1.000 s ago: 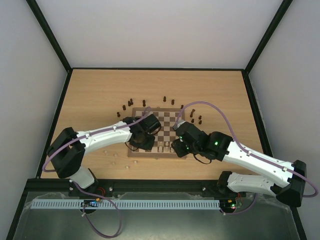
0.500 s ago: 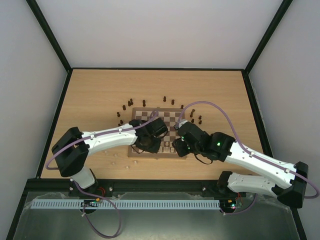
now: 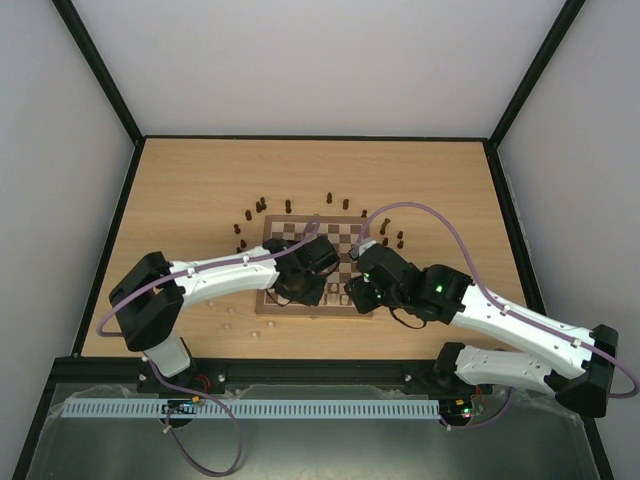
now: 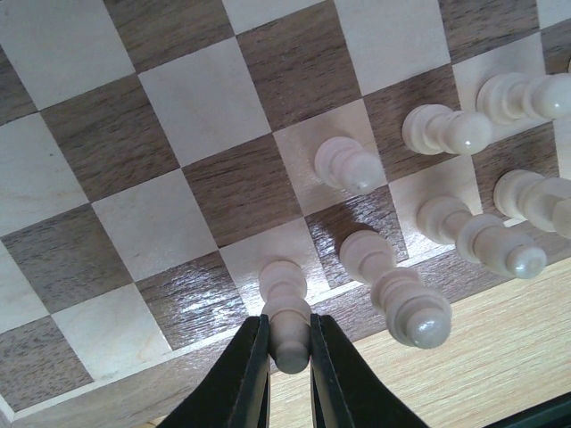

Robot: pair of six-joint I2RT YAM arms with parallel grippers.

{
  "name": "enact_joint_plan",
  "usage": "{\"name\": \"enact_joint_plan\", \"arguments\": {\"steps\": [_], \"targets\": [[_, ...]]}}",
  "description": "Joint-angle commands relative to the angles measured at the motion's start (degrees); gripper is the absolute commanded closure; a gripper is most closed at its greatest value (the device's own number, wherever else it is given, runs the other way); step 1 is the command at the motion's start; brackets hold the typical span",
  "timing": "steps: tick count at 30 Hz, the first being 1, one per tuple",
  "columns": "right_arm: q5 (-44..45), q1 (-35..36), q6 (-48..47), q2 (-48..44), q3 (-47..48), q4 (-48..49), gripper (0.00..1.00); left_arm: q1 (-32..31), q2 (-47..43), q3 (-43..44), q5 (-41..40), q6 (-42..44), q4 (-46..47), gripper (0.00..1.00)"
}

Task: Set up the chess pieces on the board
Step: Place the chess piece on the chessboard.

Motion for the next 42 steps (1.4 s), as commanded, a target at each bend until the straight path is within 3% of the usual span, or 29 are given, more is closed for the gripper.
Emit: {"name": "enact_joint_plan", "arguments": {"steps": [1,27,42], "targets": [[0.4,-0.2,0.1,-0.9,-0.6,-1.1,0.64,-0.6,1.3,1.4,-0.4,-0.2,-0.3,0.89],[-0.1,-0.2,-0.1,-0.7,-0.8,-0.6,0.63,-0.6,1.1,1.1,-0.7,-0.4,-1.7,0.74],[0.0,-0.2,-0.1,-0.7,-0.9,-0.7,0.63,-0.6,0.7,0.6,-2.2,-0.6,-2.3,0.73]]}}
